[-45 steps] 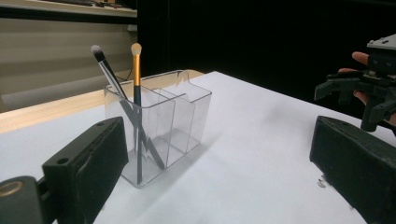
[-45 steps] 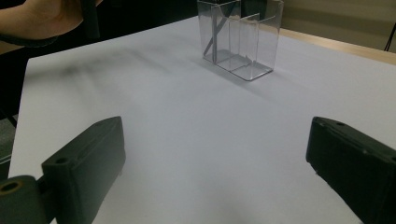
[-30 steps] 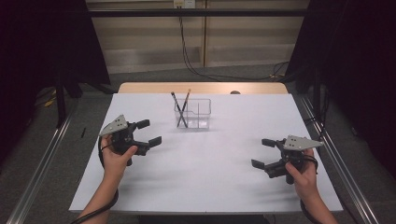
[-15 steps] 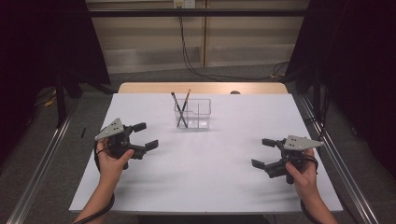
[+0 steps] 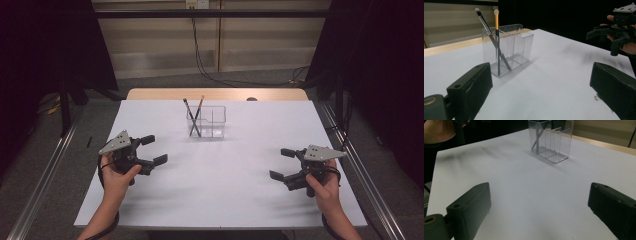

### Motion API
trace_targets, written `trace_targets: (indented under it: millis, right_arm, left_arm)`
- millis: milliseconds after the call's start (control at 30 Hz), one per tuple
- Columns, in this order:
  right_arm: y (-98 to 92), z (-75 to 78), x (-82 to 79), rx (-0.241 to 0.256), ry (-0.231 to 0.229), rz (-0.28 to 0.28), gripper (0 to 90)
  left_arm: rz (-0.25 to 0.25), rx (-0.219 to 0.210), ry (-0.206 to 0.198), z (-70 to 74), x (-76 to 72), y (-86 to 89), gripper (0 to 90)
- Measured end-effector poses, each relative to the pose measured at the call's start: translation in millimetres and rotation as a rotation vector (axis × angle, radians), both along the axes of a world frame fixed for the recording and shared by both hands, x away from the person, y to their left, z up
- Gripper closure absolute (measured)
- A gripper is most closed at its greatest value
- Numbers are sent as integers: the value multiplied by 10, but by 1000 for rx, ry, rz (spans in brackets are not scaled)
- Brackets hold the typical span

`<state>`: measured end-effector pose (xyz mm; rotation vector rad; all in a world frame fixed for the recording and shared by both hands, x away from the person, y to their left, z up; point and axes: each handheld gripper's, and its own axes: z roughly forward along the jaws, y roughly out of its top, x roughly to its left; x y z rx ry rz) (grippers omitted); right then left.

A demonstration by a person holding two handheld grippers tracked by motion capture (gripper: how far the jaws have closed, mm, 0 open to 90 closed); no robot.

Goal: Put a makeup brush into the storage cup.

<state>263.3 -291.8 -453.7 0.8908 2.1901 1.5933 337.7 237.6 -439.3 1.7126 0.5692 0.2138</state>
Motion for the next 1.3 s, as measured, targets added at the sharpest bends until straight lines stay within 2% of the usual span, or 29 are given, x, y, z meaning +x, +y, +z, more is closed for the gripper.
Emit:
trace_targets:
  millis: [200, 467, 1300]
  right_arm:
    - [-9, 0, 0, 3, -2, -2, 39]
    - [-5, -2, 0, 2, -4, -2, 39]
    - [-30, -9, 1, 2, -1, -13, 38]
  left_arm:
    - [-2, 19, 11, -28, -30, 19, 42]
    - [4, 24, 15, -35, -90, 80, 42]
    - [6, 63, 4, -45, -241, 171, 43]
